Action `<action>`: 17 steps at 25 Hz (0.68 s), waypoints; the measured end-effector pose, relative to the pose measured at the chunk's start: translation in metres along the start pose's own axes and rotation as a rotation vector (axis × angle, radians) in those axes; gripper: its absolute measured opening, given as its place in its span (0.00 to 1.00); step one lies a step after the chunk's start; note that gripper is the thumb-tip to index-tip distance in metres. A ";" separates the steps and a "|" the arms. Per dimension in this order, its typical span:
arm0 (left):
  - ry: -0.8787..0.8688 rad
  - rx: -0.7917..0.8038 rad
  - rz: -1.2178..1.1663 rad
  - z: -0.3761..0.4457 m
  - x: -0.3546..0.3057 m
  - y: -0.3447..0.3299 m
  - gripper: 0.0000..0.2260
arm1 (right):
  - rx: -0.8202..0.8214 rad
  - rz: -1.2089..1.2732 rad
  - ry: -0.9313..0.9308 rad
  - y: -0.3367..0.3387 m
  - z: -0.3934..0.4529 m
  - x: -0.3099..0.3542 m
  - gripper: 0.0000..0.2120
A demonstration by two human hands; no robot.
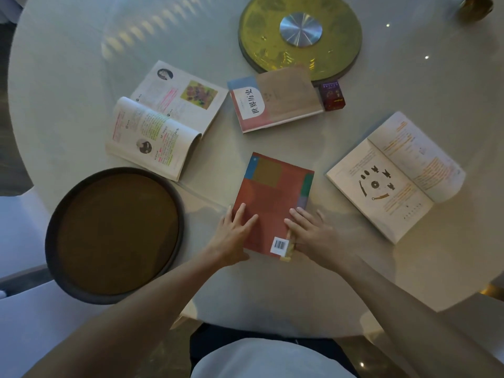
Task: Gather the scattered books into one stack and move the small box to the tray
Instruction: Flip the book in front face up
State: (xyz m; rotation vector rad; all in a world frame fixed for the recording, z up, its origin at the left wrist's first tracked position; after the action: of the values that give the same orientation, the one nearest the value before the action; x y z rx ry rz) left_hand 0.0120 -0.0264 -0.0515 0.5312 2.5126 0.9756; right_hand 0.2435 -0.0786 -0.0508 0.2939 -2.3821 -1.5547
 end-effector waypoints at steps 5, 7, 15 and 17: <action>-0.117 -0.158 -0.092 -0.008 -0.008 0.028 0.22 | -0.268 0.232 0.020 0.056 0.008 0.003 0.24; -0.154 -0.260 -0.225 -0.013 -0.006 0.039 0.15 | -0.314 0.389 -0.050 0.074 0.014 0.000 0.25; -0.119 -0.463 -0.933 -0.030 0.022 0.094 0.05 | -0.553 0.732 -0.392 0.114 0.022 -0.023 0.20; -0.080 -0.424 -1.150 -0.031 0.029 0.101 0.06 | -0.470 0.865 -0.610 0.110 0.016 -0.035 0.25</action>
State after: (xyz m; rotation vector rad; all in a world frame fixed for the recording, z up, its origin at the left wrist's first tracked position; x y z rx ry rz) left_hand -0.0070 0.0402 0.0337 -0.8901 1.9022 0.8783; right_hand 0.2690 -0.0095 0.0394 -1.2789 -1.9052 -1.7669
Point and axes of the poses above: each hand's wrist, its own z-axis towards the middle knuckle, its own y-axis out of the back of the hand, x = y × z, the point moved 3 cm from there along z, towards the middle knuckle, and after that the axes turned 5 degrees about x, right-handed, at the moved point
